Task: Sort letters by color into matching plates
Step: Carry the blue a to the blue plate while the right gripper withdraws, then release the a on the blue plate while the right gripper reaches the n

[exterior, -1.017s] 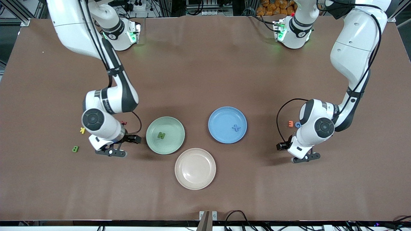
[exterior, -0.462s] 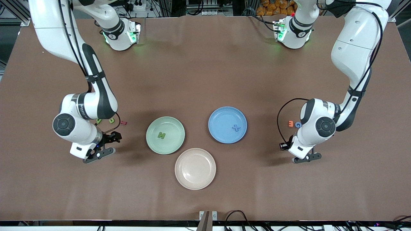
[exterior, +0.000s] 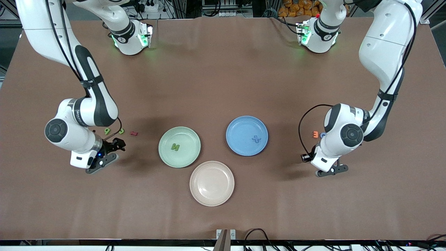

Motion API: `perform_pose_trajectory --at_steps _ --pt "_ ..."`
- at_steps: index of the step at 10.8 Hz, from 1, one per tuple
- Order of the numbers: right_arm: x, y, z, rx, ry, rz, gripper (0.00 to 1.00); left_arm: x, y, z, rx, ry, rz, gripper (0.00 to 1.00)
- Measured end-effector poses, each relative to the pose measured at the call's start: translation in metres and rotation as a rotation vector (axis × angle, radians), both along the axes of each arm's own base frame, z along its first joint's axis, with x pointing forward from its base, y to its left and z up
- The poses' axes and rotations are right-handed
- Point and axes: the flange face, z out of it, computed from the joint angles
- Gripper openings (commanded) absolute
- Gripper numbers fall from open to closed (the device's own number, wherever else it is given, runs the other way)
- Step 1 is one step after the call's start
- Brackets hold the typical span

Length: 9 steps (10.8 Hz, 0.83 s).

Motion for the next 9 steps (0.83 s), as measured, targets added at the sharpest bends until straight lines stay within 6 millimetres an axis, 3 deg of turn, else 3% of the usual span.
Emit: perform_pose_trajectory --at_steps 3,9 --pt "-0.037 0.002 -0.006 0.008 0.033 0.032 1.00 -0.013 -0.050 0.020 0.004 -0.003 0.041 0.00" --pt "-0.089 -0.004 -0.041 0.005 0.051 0.081 1.00 -0.058 -0.154 0.027 0.015 0.022 0.105 0.00"
